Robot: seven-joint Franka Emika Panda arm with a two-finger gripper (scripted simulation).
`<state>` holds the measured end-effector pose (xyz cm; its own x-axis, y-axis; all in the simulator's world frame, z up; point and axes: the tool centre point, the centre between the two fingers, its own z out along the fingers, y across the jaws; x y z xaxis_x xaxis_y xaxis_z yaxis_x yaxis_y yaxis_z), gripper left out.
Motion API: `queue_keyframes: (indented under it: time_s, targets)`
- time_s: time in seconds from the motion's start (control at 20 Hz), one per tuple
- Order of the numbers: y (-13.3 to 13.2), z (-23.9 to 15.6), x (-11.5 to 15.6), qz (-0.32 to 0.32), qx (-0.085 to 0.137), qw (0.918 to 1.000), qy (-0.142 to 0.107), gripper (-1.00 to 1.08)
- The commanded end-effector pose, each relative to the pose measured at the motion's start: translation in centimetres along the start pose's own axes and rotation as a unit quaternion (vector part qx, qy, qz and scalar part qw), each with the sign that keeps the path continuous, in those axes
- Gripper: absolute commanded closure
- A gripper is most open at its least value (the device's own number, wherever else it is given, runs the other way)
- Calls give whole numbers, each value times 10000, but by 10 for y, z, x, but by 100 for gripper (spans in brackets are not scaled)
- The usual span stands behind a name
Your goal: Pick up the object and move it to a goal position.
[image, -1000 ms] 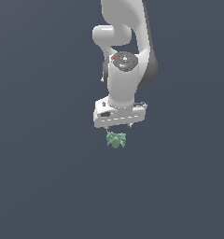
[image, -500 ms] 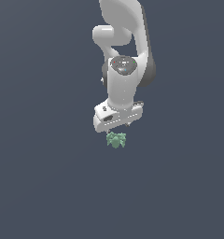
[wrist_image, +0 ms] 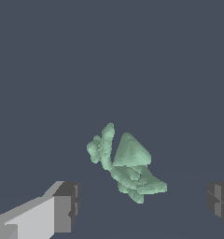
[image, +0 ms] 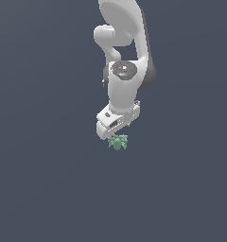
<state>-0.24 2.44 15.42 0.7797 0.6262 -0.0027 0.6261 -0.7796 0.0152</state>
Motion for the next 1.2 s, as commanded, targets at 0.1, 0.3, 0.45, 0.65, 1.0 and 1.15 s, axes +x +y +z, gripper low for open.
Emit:
queue_keyframes:
  time_s: [0.1,0.3,0.45,0.65,1.0,1.15]
  targets:
    - [0,5,-1,-615,10,9981,-2,-92]
    - [-1,10,-3,-1152,20,9933,-2,-92]
    - [-1,13,-4,-1553,27,9879,0,-92]
    - [-2,18,-5,-2084,38,9780,6,-92]
    - [-3,24,-6,-2928,54,9562,21,-92]
    - [-3,27,-7,-3194,58,9476,27,-92]
